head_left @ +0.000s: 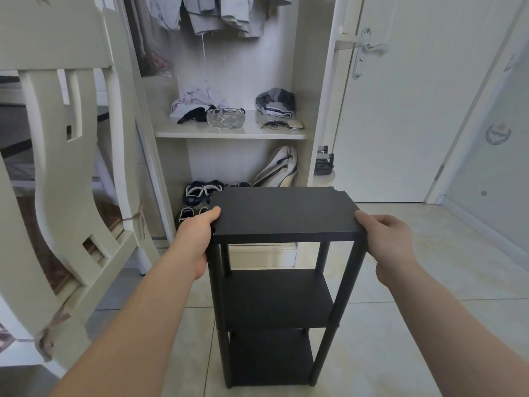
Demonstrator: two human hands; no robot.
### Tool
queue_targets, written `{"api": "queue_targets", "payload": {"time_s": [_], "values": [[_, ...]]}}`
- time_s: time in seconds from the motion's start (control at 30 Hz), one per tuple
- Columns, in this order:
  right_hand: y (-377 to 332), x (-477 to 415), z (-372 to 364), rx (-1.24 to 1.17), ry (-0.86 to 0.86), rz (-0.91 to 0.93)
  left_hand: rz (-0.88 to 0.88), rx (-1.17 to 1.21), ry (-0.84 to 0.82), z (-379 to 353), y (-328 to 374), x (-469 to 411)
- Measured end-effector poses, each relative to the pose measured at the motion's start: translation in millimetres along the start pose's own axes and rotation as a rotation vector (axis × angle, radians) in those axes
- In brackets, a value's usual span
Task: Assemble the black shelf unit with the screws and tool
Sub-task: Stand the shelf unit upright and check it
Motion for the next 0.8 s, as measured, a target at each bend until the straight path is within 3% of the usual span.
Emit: {"api": "queue_targets", "payload": {"time_s": [0.8], "values": [[1.1, -9.8, -1.0, -0.036, -0.081, -0.132, 0.038, -0.051, -0.053, 2.5, 7.3, -6.1]]}}
Point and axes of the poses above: each hand's wrist, its own x-axis away from the middle knuckle, its own z-axis out of the back of the hand, y = z × x, the point moved 1 cm from there along -x, towards the middle knuckle, and after that the axes turned 4 degrees about -y, right-handed, at the moved point
